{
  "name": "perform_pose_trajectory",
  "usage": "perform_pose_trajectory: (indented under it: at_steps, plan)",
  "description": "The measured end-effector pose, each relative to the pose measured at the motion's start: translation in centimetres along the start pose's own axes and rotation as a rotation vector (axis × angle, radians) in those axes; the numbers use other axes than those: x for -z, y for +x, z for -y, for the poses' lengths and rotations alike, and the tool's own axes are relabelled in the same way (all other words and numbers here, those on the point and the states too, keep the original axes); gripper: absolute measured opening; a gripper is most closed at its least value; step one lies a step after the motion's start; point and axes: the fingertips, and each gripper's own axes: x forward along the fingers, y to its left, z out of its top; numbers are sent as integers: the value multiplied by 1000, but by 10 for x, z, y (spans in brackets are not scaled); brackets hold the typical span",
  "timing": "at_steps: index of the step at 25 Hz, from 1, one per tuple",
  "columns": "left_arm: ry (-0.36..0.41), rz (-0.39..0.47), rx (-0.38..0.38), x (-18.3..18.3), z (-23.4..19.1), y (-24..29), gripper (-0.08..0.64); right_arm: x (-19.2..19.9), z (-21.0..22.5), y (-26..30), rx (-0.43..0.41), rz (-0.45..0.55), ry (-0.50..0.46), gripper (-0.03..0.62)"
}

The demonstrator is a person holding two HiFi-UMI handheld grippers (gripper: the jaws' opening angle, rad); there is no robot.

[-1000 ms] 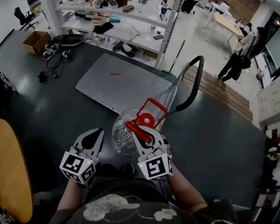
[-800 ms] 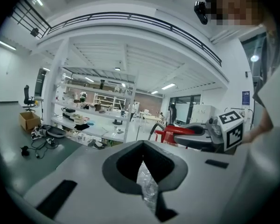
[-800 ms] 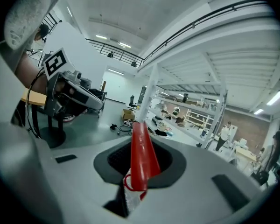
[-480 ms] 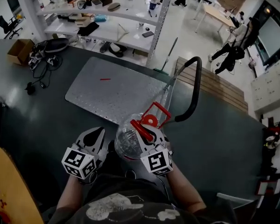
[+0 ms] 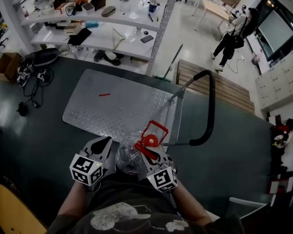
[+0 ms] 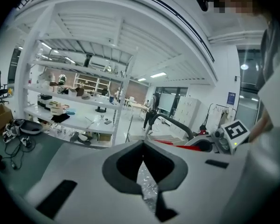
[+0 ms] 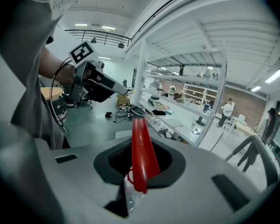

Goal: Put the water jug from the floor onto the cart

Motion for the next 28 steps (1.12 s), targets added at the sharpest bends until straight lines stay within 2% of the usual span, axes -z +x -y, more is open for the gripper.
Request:
perform_pose_trajectory:
  at_steps: [7,14,22,28]
  plan:
    - [-8,-47,27,-15,-49,39,8,-8,39,69,32,-20,86,39]
    - [10,-74,3,-35,-80,99,8,-7,109,133,40,-35,74,40]
    - [25,-63,-14,-74,-117,171,8,4,189,204,38,-72,-1,40]
    - [28,-66,-21,-94,-150,217,8,10,245,247,85,-90,-91,40]
